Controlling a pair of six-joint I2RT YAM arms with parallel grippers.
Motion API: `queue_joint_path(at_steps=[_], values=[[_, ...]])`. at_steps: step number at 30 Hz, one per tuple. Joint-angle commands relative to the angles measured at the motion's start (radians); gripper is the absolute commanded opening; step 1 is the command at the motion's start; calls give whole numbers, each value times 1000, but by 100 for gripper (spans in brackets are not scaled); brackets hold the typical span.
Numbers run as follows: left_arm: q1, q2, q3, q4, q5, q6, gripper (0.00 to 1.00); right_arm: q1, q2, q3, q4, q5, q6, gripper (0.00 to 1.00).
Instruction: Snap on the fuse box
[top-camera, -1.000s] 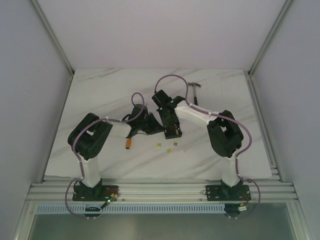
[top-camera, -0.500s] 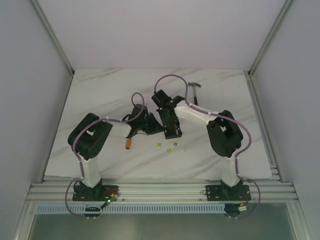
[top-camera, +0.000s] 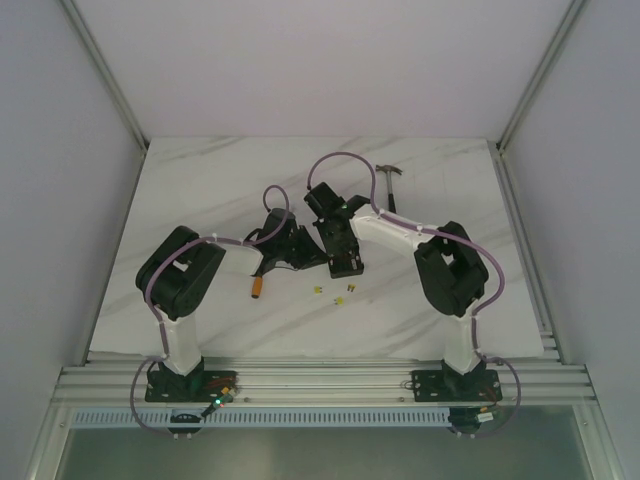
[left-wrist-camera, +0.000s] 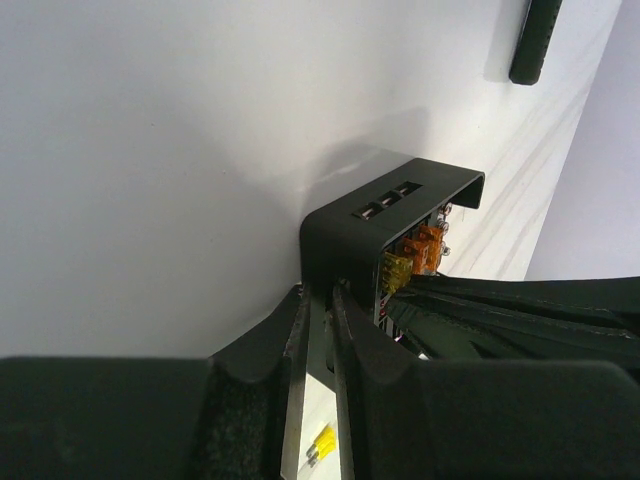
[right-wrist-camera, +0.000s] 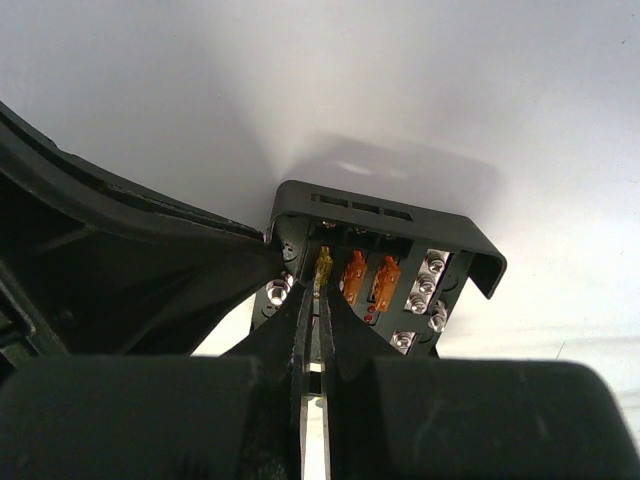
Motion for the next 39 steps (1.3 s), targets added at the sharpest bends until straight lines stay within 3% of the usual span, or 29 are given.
queue_joint_path(at_steps=[1,8,13,15,18,22,39], values=[[-8,43,-26,-123,-60,24,23,-4,235,-114,-68,-28,-19,0],[-8,45,-29,-124,-61,26,23,-14,296,-66,-42,-16,-28,0],[-8,34,-32,-124,-70,26,23,-11,140,-49,-18,-33,-33,0],[-9,34,-32,-124,-72,26,23,-11,63,-40,-14,-34,-24,4],[-9,36,-29,-123,-70,26,23,-11,-45,-23,-4,-27,-7,18],[-8,36,-29,-124,-71,26,23,-11,-95,2,3,-15,3,26],[-9,40,-26,-124,-65,26,23,-17,-2,47,18,0,16,14]])
